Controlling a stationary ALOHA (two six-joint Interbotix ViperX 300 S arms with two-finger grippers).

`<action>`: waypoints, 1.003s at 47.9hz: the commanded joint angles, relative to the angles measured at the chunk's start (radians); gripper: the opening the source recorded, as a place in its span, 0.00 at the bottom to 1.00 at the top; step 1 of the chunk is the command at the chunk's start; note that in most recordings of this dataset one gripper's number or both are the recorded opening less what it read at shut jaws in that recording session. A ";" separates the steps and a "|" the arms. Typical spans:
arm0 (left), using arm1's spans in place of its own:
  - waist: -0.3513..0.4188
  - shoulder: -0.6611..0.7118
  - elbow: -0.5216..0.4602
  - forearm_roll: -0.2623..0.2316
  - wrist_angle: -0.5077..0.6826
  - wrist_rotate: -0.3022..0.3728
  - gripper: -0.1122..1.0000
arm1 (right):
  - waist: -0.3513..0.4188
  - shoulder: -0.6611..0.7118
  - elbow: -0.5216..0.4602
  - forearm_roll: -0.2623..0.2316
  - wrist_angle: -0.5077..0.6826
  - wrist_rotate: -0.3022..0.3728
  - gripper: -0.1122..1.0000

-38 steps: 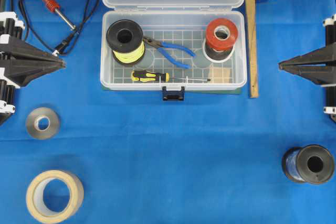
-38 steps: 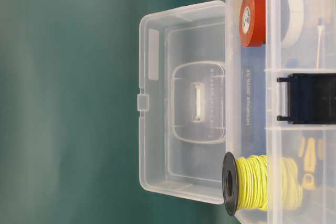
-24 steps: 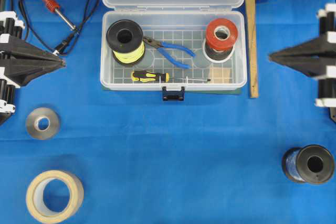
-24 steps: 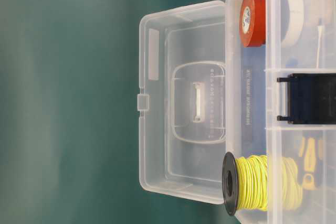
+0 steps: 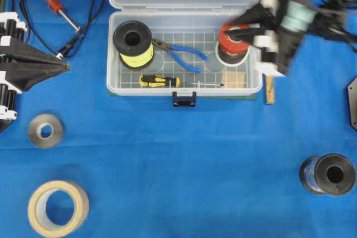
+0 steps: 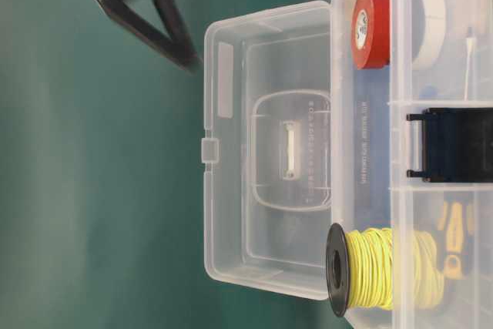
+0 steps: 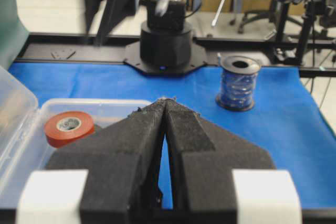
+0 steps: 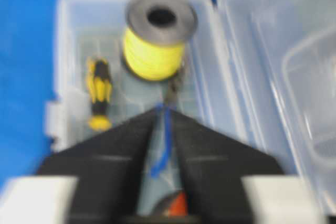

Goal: Pick the nipper from the toolbox among several items.
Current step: 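Move the right gripper over the toolbox toward the blue-handled pliers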

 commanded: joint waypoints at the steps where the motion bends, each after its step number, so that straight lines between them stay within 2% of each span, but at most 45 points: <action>1: 0.002 0.011 -0.015 -0.002 -0.005 -0.002 0.10 | -0.021 0.094 -0.095 0.000 0.078 -0.003 0.47; 6: 0.002 0.014 -0.014 -0.002 -0.006 -0.002 0.10 | -0.034 0.212 -0.184 -0.025 0.173 -0.008 0.76; 9: 0.003 0.015 -0.014 -0.002 -0.005 -0.003 0.10 | -0.038 0.272 -0.221 -0.040 0.210 -0.008 0.86; 14: 0.003 0.014 -0.012 -0.003 -0.005 -0.005 0.10 | -0.048 0.370 -0.273 -0.043 0.229 -0.015 0.83; 26: 0.002 0.015 -0.008 -0.003 -0.005 -0.005 0.10 | -0.052 0.525 -0.322 -0.043 0.225 -0.017 0.84; 42: 0.003 0.015 -0.002 -0.005 -0.005 -0.006 0.10 | -0.060 0.623 -0.325 -0.040 0.150 -0.012 0.83; 48: 0.003 0.014 -0.002 -0.005 -0.005 -0.006 0.10 | -0.058 0.655 -0.328 -0.041 0.141 -0.014 0.79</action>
